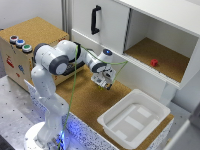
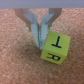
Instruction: Push the yellow block to the left
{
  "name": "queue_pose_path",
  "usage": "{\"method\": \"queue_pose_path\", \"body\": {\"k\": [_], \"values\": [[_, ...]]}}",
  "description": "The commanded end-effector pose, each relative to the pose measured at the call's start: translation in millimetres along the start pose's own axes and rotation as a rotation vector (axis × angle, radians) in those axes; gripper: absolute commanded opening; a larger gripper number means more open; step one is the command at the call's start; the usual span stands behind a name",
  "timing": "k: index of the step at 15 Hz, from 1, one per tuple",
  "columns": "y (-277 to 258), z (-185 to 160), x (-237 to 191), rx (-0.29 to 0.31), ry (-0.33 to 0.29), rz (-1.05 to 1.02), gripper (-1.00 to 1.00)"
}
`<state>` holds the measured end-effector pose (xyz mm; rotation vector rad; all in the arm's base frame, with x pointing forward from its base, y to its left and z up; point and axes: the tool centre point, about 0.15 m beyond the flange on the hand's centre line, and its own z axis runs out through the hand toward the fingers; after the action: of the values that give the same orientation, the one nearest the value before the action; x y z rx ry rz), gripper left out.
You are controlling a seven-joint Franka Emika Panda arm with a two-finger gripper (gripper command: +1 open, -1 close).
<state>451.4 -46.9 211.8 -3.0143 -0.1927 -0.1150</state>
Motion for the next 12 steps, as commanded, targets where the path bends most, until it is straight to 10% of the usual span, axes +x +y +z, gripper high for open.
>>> {"method": "queue_pose_path", "body": {"k": [1, 12], "values": [[36.5, 5.6, 13.4, -0.017, -0.078, -0.006, -1.0], [87.8, 3.5, 6.4, -0.01, -0.09, 0.074, -1.0]]}}
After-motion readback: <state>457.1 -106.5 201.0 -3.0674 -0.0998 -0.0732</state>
